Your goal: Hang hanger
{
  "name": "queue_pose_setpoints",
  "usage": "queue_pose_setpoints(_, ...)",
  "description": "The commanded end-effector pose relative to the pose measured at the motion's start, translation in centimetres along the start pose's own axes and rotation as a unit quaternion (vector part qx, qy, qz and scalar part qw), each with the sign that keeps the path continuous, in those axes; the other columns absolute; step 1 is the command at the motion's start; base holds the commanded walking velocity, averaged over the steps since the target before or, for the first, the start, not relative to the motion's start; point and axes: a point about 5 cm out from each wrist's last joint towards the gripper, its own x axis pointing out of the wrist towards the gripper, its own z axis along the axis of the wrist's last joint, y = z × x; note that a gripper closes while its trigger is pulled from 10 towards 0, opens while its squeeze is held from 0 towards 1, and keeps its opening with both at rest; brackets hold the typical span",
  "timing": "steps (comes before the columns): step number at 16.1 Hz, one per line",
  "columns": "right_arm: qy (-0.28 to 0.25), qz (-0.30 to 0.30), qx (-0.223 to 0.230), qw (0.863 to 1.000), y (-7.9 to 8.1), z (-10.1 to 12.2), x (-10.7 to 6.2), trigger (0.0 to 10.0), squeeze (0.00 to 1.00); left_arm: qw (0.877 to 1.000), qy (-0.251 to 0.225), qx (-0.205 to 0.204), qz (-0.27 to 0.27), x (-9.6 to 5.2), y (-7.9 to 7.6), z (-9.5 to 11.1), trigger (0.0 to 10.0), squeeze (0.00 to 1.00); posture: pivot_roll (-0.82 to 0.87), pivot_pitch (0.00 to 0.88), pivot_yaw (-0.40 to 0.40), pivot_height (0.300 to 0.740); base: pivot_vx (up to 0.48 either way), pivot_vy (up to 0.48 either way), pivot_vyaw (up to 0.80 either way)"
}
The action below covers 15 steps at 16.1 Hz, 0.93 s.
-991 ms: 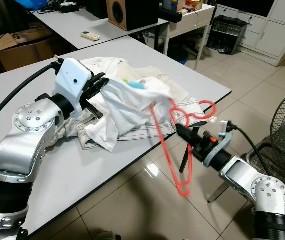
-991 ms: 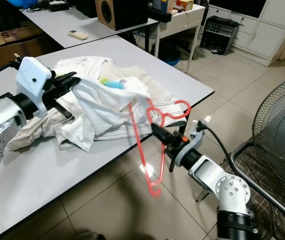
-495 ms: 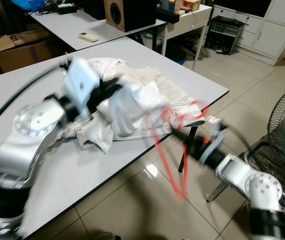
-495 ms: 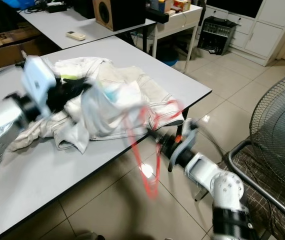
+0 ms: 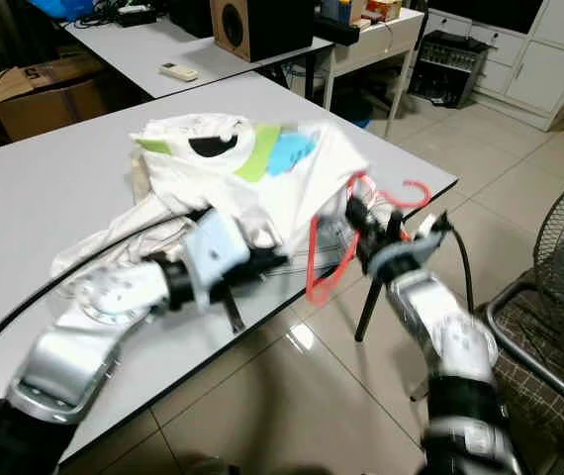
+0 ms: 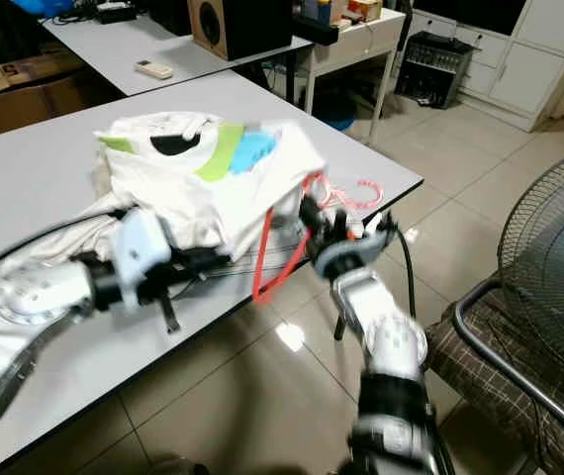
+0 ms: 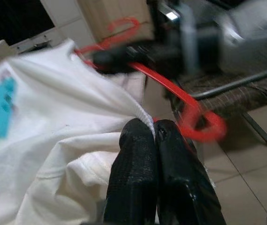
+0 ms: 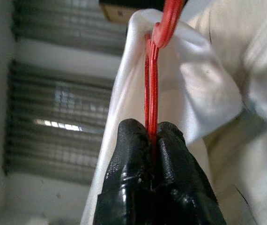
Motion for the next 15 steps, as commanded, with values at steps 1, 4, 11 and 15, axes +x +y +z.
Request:
queue_pose_setpoints(1,-0.03,0.009,0.025,0.999,0.7,0.5,0.7,10.0,0.0,1.0,0.012,0.011,-0.011,0.0,-0.4,-0.4,0.0,0.0,0.03,0.0,0.025,0.74,0.0,0.0,0.0)
queue_pose_setpoints(4,-0.042,0.02,0.035,0.998,1.7,0.7,1.8,10.0,0.0,1.0,0.01,-0.007,-0.022,-0.2,-0.9,-0.7,0.0,0.0,0.03,0.0,0.019,0.74,0.0,0.0,0.0)
queue_pose_setpoints(11,0.006,0.002,-0.025,1.0,2.4,-2.0,4.7,10.0,0.0,0.996,-0.053,-0.04,-0.06,1.9,-1.7,1.6,0.0,0.0,0.03,0.0,0.013,0.74,0.0,0.0,0.0)
queue_pose_setpoints(15,0.026,0.044,-0.021,0.998,3.9,-3.3,5.2,10.0,0.0,0.988,-0.103,-0.063,-0.091,4.7,-3.2,3.8,0.0,0.0,0.02,0.0,0.021,0.74,0.0,0.0,0.0)
